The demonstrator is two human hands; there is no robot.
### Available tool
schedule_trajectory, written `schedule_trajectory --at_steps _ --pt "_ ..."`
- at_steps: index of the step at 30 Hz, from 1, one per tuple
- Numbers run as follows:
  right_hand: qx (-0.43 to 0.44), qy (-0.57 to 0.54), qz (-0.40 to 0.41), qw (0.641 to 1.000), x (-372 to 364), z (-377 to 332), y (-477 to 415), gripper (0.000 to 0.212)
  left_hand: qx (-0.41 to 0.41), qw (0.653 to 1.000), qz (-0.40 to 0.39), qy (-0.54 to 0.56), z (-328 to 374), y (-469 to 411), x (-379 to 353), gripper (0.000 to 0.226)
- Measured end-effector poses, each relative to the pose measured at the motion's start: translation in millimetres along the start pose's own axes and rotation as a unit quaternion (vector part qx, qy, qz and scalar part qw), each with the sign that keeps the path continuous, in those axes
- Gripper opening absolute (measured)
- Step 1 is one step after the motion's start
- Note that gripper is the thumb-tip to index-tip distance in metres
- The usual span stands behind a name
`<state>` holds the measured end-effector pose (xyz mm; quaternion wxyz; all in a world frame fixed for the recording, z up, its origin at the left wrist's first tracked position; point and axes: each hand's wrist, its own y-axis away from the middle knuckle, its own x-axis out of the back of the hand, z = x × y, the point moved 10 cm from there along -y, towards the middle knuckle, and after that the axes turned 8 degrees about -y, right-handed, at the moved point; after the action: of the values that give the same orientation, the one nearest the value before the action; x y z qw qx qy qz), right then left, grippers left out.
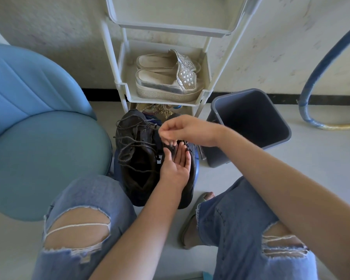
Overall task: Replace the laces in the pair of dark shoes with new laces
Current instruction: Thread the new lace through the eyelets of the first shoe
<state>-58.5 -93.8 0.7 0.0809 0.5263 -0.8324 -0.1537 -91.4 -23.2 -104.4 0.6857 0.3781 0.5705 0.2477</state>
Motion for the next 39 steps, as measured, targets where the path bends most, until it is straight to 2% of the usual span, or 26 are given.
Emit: schedule_trajectory --at_steps 3,6,8,10,12,13,14,15,16,17,18,19,20,22,23,27,29,30,32,33,34,37,39 --pt "0.050 -0.207 -0.027 0.977 8 -27 14 0.005 0.009 1.000 -0.007 -0.003 1 3 -1 0.045" --pt "0.102 -0.305 -0.072 0.944 10 -45 21 0.005 0.007 1.000 -0.002 -0.012 3 6 -3 0.047" --pt "0.089 -0.317 -0.046 0.943 13 -40 16 0.006 0.009 0.999 0.014 -0.033 4 7 -1 0.050" --pt "0.058 -0.283 0.042 0.956 28 -24 9 0.009 0.021 0.997 0.019 -0.076 5 11 1 0.052" --pt "0.032 -0.220 0.120 0.968 43 -10 7 0.014 0.024 0.981 0.001 -0.193 9 20 -2 0.042" --pt "0.019 -0.198 0.140 0.970 47 -6 8 0.015 0.007 0.952 -0.003 -0.305 16 25 -3 0.035" --pt "0.009 -0.191 0.148 0.970 48 -3 8 0.016 -0.033 0.899 0.010 -0.437 30 31 -5 0.030" --pt "0.004 -0.197 0.148 0.969 48 -1 9 0.016 -0.096 0.823 0.047 -0.558 51 36 -8 0.028" --pt "0.004 -0.210 0.147 0.967 47 0 9 0.016 -0.177 0.723 0.096 -0.661 77 43 -16 0.025" --pt "0.006 -0.225 0.151 0.963 47 0 9 0.015 -0.256 0.613 0.144 -0.734 100 52 -26 0.023" --pt "0.011 -0.244 0.158 0.957 48 -1 10 0.013 -0.304 0.521 0.170 -0.779 113 57 -36 0.024" --pt "0.021 -0.266 0.170 0.949 49 -2 10 0.012 -0.320 0.466 0.165 -0.808 118 56 -42 0.028" --pt "0.033 -0.289 0.182 0.939 52 -4 10 0.010 -0.311 0.443 0.134 -0.830 116 50 -45 0.036" --pt "0.054 -0.329 0.199 0.922 56 -7 10 0.008 -0.281 0.435 0.059 -0.853 100 38 -49 0.048" --pt "0.060 -0.342 0.203 0.916 56 -7 9 0.008 -0.286 0.432 0.041 -0.854 94 36 -52 0.046" --pt "0.067 -0.373 0.200 0.903 59 -4 8 0.008 -0.363 0.423 0.050 -0.828 100 39 -66 0.020" --pt "0.060 -0.371 0.220 0.900 65 3 8 0.014 -0.369 0.447 0.058 -0.813 106 39 -65 0.021" --pt "0.042 -0.332 0.242 0.911 69 9 10 0.018 -0.373 0.475 0.059 -0.795 110 40 -63 0.022" --pt "-0.020 -0.137 0.274 0.952 75 21 14 0.028 -0.367 0.557 0.052 -0.743 113 40 -59 0.023" --pt "-0.049 -0.023 0.254 0.966 70 25 13 0.039 -0.361 0.597 0.048 -0.715 114 41 -56 0.024" --pt "-0.072 0.070 0.210 0.973 59 29 10 0.049 -0.362 0.619 0.050 -0.695 115 43 -54 0.025" --pt "-0.127 0.264 0.076 0.953 25 46 -2 0.056 -0.425 0.622 0.069 -0.653 125 61 -57 0.027" --pt "-0.148 0.324 0.055 0.933 20 53 -6 0.053 -0.499 0.614 0.088 -0.605 137 84 -67 0.028"
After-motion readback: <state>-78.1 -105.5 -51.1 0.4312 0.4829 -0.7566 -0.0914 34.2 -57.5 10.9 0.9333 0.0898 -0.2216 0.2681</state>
